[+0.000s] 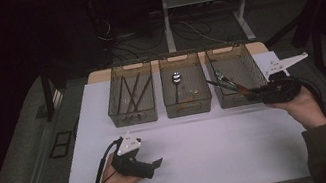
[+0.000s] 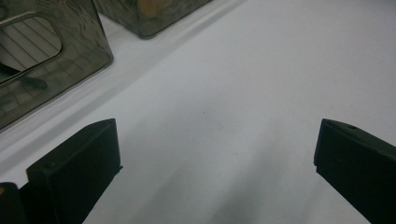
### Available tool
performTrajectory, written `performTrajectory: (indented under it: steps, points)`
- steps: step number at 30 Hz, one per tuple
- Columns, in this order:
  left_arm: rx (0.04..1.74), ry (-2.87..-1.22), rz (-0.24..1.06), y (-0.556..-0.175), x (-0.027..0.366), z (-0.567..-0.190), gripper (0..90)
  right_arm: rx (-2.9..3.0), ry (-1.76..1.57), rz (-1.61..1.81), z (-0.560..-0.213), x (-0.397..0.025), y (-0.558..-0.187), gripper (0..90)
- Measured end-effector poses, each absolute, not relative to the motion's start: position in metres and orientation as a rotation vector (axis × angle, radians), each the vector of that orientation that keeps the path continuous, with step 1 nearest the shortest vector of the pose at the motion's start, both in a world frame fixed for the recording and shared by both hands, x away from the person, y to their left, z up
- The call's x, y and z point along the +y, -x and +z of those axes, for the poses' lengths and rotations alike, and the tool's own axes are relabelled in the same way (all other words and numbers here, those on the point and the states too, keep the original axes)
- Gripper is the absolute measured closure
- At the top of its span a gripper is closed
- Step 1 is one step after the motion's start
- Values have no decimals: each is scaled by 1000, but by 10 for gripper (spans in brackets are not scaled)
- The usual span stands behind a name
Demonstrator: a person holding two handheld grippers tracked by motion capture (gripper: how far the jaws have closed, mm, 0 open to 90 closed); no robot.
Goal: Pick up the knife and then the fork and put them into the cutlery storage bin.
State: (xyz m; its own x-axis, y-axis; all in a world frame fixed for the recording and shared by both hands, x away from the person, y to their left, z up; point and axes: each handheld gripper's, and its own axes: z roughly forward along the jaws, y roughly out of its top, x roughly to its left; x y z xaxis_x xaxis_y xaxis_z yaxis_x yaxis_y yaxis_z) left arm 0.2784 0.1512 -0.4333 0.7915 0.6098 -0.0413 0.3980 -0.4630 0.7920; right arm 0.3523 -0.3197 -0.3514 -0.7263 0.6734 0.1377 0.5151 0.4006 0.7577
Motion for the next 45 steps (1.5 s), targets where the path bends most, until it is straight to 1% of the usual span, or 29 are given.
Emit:
performTrajectory:
  steps: [8, 23, 33, 45]
  points:
    - [729, -2151, 302, -277, 147, -433, 0, 2368, -1164, 1196, -345, -327, -368, 745]
    - [746, -2087, 324, -279, 155, -430, 0, 2201, -1349, 1148, -337, -352, -406, 745]
    - [730, -2101, 315, -279, 155, -430, 0, 2174, -1444, 1055, -345, -354, -436, 746]
    - [729, -2093, 311, -279, 154, -431, 0, 2203, -1497, 916, -365, -337, -461, 745]
